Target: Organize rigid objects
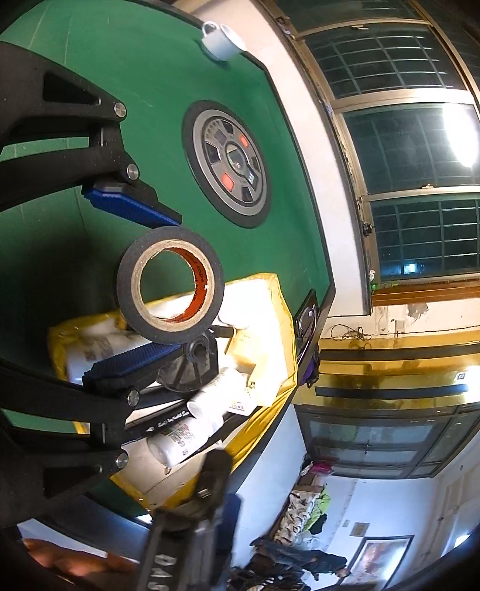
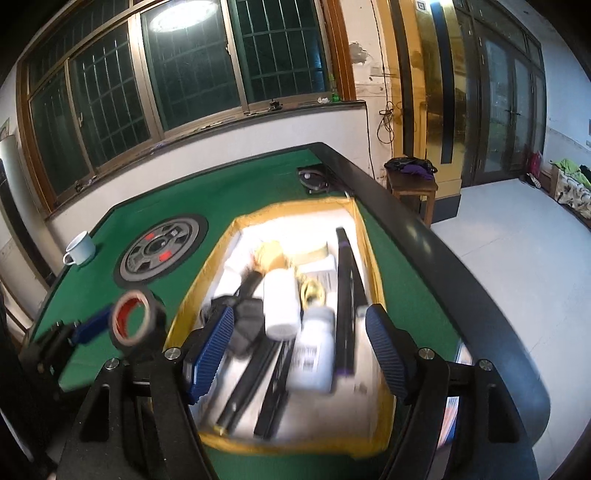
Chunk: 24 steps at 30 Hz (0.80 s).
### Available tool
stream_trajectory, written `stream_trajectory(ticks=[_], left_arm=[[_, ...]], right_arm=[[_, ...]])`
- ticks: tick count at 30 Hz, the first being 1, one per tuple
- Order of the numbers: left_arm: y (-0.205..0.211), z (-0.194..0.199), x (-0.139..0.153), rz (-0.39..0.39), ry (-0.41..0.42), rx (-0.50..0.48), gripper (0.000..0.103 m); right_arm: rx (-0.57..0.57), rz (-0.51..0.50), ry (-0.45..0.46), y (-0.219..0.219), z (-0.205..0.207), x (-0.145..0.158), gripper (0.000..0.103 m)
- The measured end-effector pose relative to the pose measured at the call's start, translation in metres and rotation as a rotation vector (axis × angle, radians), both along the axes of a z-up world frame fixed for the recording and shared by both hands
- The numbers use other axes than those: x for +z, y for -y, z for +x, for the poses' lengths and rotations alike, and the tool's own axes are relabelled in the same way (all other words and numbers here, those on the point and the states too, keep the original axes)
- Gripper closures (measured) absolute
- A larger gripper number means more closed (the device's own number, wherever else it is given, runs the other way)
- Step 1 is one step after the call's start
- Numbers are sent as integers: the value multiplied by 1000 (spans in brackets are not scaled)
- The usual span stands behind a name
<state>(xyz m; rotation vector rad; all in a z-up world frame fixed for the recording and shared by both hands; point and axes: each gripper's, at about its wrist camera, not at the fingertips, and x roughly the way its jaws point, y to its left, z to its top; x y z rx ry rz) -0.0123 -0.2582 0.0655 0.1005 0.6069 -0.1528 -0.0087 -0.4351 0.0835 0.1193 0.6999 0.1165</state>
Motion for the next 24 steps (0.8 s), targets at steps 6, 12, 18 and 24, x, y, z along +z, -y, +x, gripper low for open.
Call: stream_trajectory(ticks=[6,12,18,24], left_arm=[[-4,-12,-6,34,2,0,42],[-6,-30,-7,81,32,-20,40],[-13,-44,2,107,65,-1,21],[-11,-53,8,122,81,-35,22]], right_arm=[[-46,5,48,-2,-29,-5,33],[-104,-34,114,-19,-51,-15,27],[-124,-28,92,-25,-57,-23,26],[-138,-34,127,-25,-64,-19,26]])
